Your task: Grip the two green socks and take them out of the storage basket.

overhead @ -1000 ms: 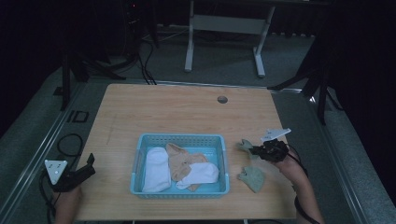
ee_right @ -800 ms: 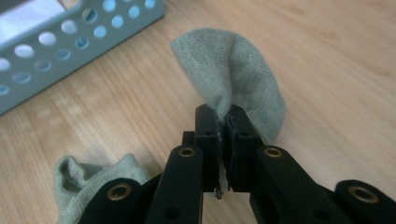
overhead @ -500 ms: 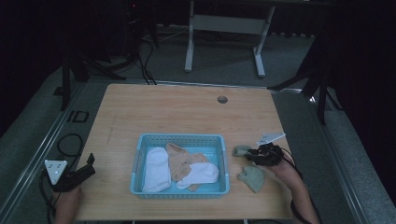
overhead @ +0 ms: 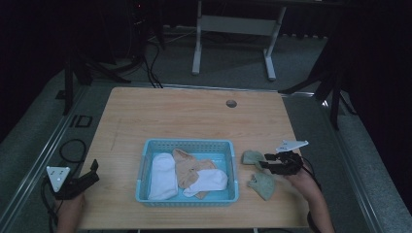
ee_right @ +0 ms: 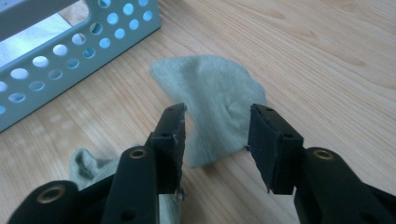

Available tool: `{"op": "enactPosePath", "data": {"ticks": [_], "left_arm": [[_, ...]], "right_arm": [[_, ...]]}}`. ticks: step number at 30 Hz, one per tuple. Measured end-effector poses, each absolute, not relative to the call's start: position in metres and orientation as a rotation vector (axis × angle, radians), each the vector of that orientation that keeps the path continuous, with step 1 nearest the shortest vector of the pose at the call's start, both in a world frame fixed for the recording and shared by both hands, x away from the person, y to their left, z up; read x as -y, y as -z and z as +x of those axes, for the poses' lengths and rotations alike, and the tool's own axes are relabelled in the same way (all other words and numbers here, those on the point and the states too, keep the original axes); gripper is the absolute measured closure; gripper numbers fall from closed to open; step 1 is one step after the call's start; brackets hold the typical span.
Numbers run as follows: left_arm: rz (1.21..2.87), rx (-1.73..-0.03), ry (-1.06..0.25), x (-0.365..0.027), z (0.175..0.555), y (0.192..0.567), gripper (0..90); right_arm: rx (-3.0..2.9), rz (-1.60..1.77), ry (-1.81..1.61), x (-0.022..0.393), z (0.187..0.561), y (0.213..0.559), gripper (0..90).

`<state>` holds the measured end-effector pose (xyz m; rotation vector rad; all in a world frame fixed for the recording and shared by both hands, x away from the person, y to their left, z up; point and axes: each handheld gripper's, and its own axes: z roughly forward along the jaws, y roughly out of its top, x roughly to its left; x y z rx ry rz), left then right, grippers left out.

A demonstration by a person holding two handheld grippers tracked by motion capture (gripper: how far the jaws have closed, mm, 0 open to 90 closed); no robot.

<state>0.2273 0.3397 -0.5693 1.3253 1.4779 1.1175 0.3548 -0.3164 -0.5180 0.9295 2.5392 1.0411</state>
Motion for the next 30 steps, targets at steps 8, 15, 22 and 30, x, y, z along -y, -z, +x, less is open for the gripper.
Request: {"op": "enactPosePath", "data": {"ticks": [8, 15, 22, 30], "left_arm": [[1.324, -1.482, -1.116, -0.34, 0.227, 0.569, 0.7], [1.322, -1.483, -1.113, -0.34, 0.228, 0.569, 0.7], [1.322, -1.484, -1.115, -0.34, 0.228, 0.569, 0.7], [1.322, -1.482, -1.115, -0.34, 0.227, 0.569, 0.7]], "right_arm": [[-2.5, 0.983, -1.043, 0.333, 0.35, 0.52, 46.4], [-2.444, 1.03, -1.073, 0.344, 0.344, 0.518, 36.8], [-2.383, 1.073, -1.104, 0.358, 0.337, 0.523, 29.1], [-2.277, 1.153, -1.139, 0.372, 0.332, 0.533, 13.5]]}}
